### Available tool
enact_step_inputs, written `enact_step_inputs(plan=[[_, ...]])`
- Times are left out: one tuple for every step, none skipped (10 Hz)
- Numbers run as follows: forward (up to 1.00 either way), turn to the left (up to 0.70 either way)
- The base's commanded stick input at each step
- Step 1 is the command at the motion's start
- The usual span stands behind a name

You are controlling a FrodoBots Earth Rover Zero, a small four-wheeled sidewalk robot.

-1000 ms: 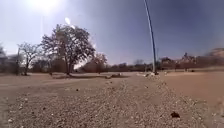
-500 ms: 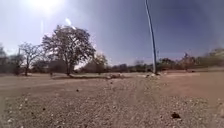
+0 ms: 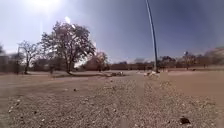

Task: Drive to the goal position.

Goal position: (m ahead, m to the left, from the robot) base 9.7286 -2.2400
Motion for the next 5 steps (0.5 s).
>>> enact_step_inputs(plan=[[0.50, 0.00], [0.50, 0.00], [0.50, 0.00], [0.50, 0.00], [0.50, 0.00]])
